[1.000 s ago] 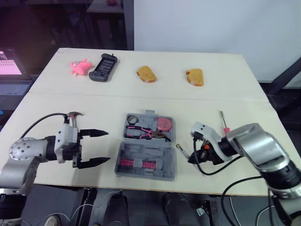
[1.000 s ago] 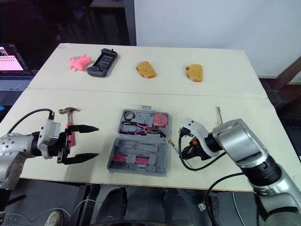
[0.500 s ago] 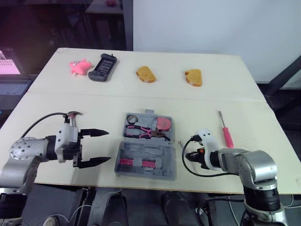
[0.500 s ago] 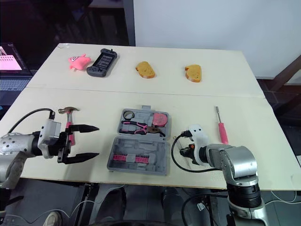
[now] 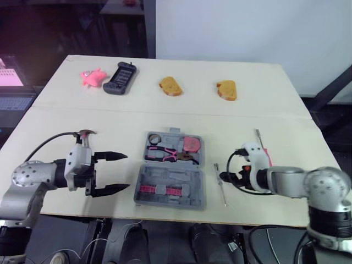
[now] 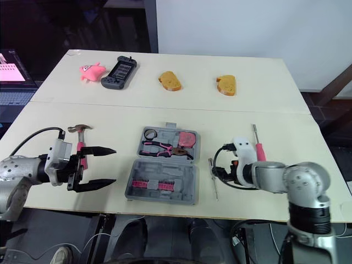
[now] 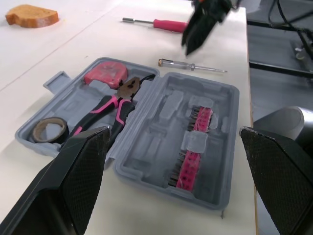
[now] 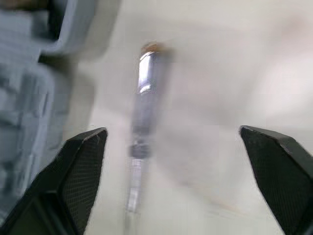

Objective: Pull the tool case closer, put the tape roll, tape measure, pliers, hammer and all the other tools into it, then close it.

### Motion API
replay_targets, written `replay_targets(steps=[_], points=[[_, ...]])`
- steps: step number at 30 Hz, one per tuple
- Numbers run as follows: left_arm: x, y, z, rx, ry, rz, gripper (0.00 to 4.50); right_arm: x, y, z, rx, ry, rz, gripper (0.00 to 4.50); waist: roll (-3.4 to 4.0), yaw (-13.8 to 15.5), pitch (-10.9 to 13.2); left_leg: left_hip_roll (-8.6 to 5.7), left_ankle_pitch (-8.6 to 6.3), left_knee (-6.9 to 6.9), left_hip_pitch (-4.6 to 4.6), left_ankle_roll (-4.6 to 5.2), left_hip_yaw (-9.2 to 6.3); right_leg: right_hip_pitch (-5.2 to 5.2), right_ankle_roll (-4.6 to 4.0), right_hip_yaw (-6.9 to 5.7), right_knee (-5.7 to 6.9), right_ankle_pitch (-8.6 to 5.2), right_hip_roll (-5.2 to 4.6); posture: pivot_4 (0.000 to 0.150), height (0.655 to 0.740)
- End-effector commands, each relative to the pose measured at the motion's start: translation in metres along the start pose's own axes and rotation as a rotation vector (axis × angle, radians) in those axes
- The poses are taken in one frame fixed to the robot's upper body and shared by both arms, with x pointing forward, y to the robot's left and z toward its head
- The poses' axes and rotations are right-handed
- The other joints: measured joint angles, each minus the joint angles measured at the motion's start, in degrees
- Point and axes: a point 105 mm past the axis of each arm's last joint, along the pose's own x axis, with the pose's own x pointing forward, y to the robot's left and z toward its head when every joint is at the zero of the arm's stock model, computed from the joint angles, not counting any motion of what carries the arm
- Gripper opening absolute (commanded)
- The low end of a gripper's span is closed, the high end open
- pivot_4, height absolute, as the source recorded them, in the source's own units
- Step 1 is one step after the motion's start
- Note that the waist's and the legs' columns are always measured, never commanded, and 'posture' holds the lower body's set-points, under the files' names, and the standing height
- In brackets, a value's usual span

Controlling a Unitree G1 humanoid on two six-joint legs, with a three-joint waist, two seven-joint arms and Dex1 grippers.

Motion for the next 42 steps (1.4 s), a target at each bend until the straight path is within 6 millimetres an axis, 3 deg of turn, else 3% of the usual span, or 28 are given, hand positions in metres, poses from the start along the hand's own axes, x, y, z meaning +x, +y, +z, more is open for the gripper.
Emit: replay_targets(steps=[1,5,8,14,21,27,32,42], points=[[-0.001,0.002,0.009,0.034,-0.013,-0.017,4.50,-0.025,0.017,0.015,-0.109,-0.086,0.025,4.44,0.01,-0.3,0.0,0.00,-0.01,-0.04,0.00,0.01,0.00,-0.01,0.01,0.00,0.00,-0.01,0.00,0.150,0.7395],[0.001,0.002,0.008,0.030,-0.014,-0.021,4.50,-0.035,0.037,0.017,-0.156,-0.180,-0.005,4.44,0.01,-0.5,0.0,0.00,-0.07,-0.06,-0.02,0.12,0.00,-0.02,0.08,0.01,0.00,-0.04,0.00,0.150,0.7395],[0.003,0.002,0.007,0.023,-0.019,-0.018,4.50,-0.039,0.049,0.011,-0.287,-0.258,-0.104,4.44,0.04,-0.4,0.0,0.00,-0.09,-0.10,-0.03,0.17,0.00,-0.05,0.11,0.00,0.00,-0.06,0.00,0.150,0.7395],[0.006,0.004,0.006,0.014,-0.026,-0.014,4.50,-0.033,0.061,-0.016,-0.184,-0.365,-0.166,4.44,0.00,-0.2,0.0,0.00,-0.09,-0.14,-0.06,0.16,-0.01,-0.07,0.08,-0.02,0.00,-0.08,0.00,0.150,0.7395],[0.005,0.003,0.005,0.012,-0.022,-0.023,4.50,-0.005,0.054,-0.038,-0.149,-0.338,-0.217,4.44,-0.01,-0.4,0.0,0.00,0.01,0.04,0.03,0.16,-0.01,0.00,-0.07,0.01,0.01,-0.02,0.00,0.150,0.7395],[0.004,0.005,0.006,0.015,-0.017,-0.023,4.50,0.019,0.055,-0.044,-0.160,-0.351,-0.204,4.44,0.01,-0.4,0.0,0.00,0.02,0.04,0.02,0.18,0.00,0.01,-0.06,0.00,0.01,-0.02,0.00,0.150,0.7395],[0.004,0.005,0.007,0.016,-0.017,-0.020,4.50,0.031,0.051,-0.047,-0.138,-0.359,-0.212,4.44,0.01,-0.3,0.0,0.00,0.02,-0.01,0.01,0.18,0.00,0.00,-0.03,0.00,0.01,-0.03,0.01,0.150,0.7395],[0.002,0.005,0.008,0.013,-0.016,-0.011,4.50,0.047,0.034,-0.075,-0.029,-0.254,-0.261,4.44,-0.05,-0.3,-0.1,0.00,0.03,0.05,0.06,0.17,0.00,0.08,-0.04,0.00,0.01,-0.02,0.00,0.150,0.7395]])
